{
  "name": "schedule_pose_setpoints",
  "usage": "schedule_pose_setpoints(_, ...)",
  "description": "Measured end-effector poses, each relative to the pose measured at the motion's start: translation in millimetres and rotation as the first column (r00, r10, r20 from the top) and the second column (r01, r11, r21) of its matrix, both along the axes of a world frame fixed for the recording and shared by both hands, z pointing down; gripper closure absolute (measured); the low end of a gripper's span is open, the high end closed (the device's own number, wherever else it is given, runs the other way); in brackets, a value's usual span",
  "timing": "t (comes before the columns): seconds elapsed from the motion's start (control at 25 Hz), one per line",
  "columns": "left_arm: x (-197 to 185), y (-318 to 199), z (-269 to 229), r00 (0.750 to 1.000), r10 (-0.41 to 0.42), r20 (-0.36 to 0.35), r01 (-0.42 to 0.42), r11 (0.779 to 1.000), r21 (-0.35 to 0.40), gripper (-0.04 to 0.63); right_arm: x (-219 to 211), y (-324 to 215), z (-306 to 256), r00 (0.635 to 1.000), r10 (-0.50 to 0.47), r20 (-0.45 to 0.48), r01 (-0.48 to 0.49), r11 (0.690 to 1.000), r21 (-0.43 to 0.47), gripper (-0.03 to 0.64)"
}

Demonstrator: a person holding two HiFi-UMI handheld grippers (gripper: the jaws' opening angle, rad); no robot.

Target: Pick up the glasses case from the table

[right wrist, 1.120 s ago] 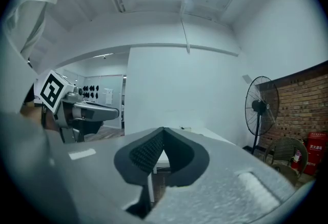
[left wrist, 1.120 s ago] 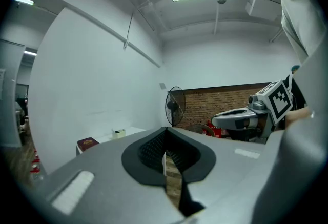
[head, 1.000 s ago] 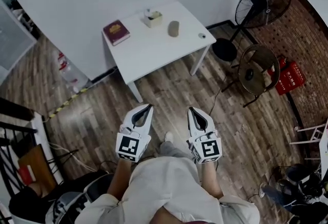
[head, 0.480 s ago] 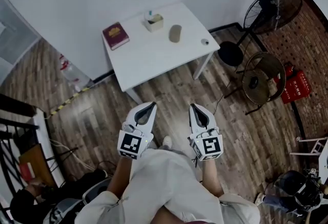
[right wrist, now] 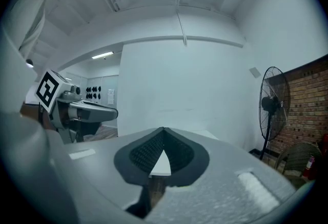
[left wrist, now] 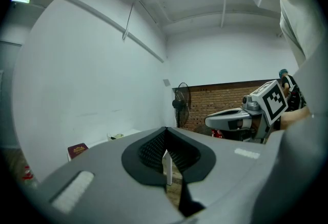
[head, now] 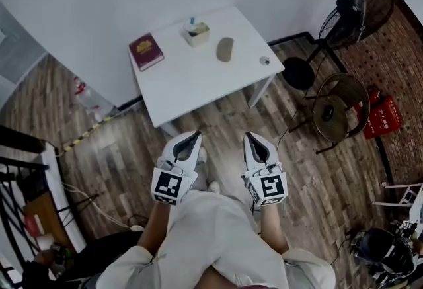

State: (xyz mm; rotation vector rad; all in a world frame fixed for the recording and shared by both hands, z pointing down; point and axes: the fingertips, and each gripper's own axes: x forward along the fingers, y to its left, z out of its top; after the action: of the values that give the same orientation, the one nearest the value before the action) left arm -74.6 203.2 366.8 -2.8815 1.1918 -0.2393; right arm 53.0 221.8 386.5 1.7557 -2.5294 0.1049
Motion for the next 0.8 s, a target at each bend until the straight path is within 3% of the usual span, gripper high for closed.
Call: schedule_pose_setpoints(0.8,8,-157,-1,0.998,0.046,-0.042,-0.046,0.999,-0.004,0.577,9,-143,-2,0.998,0.063,-0.030,-0.064,0.998,-0.018,0.614)
